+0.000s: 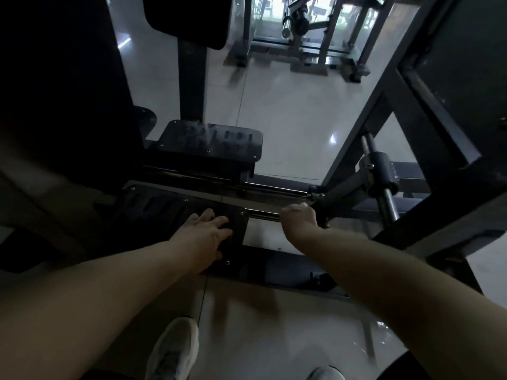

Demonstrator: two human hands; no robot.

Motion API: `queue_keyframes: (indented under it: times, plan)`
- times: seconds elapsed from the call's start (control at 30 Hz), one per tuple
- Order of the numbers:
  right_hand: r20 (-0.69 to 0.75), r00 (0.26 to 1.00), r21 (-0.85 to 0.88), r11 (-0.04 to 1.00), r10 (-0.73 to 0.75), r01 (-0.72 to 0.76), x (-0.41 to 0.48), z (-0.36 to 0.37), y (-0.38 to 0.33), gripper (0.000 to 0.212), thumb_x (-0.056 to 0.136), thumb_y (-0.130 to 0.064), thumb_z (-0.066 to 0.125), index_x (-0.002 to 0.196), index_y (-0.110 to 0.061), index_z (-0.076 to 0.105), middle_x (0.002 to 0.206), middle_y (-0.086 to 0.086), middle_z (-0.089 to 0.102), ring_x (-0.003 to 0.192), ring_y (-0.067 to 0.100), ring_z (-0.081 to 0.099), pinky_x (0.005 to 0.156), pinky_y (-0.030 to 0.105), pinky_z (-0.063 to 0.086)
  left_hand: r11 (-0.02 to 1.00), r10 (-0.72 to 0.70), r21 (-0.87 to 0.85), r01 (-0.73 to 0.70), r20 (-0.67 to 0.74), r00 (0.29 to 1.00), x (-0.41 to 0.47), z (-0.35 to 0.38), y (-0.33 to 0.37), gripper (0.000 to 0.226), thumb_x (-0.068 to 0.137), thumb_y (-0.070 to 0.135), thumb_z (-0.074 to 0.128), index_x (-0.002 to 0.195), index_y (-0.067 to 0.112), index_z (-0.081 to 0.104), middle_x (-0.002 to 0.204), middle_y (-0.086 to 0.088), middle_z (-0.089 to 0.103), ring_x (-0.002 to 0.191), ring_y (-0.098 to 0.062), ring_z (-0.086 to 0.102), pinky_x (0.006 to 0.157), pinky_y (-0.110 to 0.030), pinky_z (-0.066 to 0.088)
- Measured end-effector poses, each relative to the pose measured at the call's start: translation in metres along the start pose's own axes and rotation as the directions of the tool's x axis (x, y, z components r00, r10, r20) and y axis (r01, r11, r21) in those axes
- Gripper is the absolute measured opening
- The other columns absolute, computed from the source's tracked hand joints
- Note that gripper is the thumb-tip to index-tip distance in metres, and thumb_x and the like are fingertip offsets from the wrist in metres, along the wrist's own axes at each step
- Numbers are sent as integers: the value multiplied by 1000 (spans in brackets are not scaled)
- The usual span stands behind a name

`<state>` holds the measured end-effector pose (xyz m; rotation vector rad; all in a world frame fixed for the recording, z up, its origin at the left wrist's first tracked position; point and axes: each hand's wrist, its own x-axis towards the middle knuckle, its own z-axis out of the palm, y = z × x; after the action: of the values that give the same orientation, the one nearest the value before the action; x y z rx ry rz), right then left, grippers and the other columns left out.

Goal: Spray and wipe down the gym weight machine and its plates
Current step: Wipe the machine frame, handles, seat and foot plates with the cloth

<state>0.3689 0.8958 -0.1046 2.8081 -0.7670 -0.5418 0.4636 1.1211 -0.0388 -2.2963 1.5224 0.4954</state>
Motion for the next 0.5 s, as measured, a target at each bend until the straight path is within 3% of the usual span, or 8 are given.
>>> queue_keyframes:
  times: [0.07, 0.1, 0.17, 0.2, 0.3, 0.37, 0.43, 0.5]
  plan:
    - [-127, 989, 93, 991, -81, 93, 2, 4, -1, 35, 93, 3, 51, 121, -10, 66, 120, 9, 64, 124, 33, 49, 88, 43, 54, 1000, -10, 7, 10, 6, 1000, -5, 2, -1, 66, 101, 40, 55, 159, 32, 25, 168, 3, 12, 150, -26, 13, 122, -47, 20]
    - [-237, 955, 121, 970, -176, 209, 1, 7, -3, 39, 88, 6, 50, 118, -11, 67, 116, 8, 64, 121, 34, 48, 85, 46, 55, 1000, -19, 11, 19, 13, 1000, -8, 3, -1, 66, 101, 41, 54, 160, 32, 24, 168, 3, 12, 150, -26, 12, 122, -47, 20]
    - [-366, 859, 58, 913, -358, 405, 5, 28, -3, 40, 81, 8, 58, 110, -15, 73, 112, 7, 66, 111, 36, 51, 75, 47, 56, 999, -43, 13, 43, 34, 998, -11, 5, -1, 66, 102, 41, 54, 160, 31, 23, 168, 2, 12, 151, -27, 12, 121, -47, 20]
    - [-370, 839, -36, 909, -399, 416, 5, 39, 3, 36, 80, 4, 65, 107, -17, 75, 115, 7, 66, 108, 37, 53, 71, 45, 55, 999, -52, 14, 51, 41, 998, -12, 5, -1, 67, 101, 42, 54, 160, 31, 23, 168, 2, 12, 151, -27, 12, 121, -47, 20]
    - [-284, 885, -240, 921, -370, 308, -17, 35, 16, 20, 76, -14, 83, 95, -19, 79, 118, 6, 62, 110, 33, 47, 68, 40, 50, 997, -74, 27, 72, 77, 994, -12, 4, 0, 70, 101, 43, 55, 161, 29, 21, 168, 1, 12, 152, -27, 11, 121, -46, 20]
    - [-75, 949, -262, 924, -306, 278, -37, 24, 18, 18, 91, -16, 71, 108, -14, 76, 130, 8, 55, 121, 32, 41, 82, 41, 46, 996, -86, 47, 81, 127, 988, -18, 2, 5, 72, 100, 44, 56, 161, 28, 21, 168, 0, 12, 152, -28, 11, 121, -47, 21]
    - [37, 979, -143, 969, -199, 202, -54, 8, 20, 29, 100, -11, 55, 127, -13, 66, 137, 10, 50, 129, 32, 41, 94, 41, 43, 994, -89, 75, 79, 133, 987, -23, 1, 10, 70, 99, 46, 56, 159, 27, 27, 168, -2, 15, 152, -30, 13, 121, -48, 22]
    - [-1, 984, 129, 976, -178, 177, -68, -10, 23, 34, 97, -7, 57, 129, -15, 63, 134, 9, 54, 127, 30, 48, 95, 40, 48, 995, -85, 60, 79, 118, 989, -29, -7, 15, 64, 98, 47, 57, 155, 25, 37, 164, -2, 24, 151, -30, 16, 120, -48, 24]
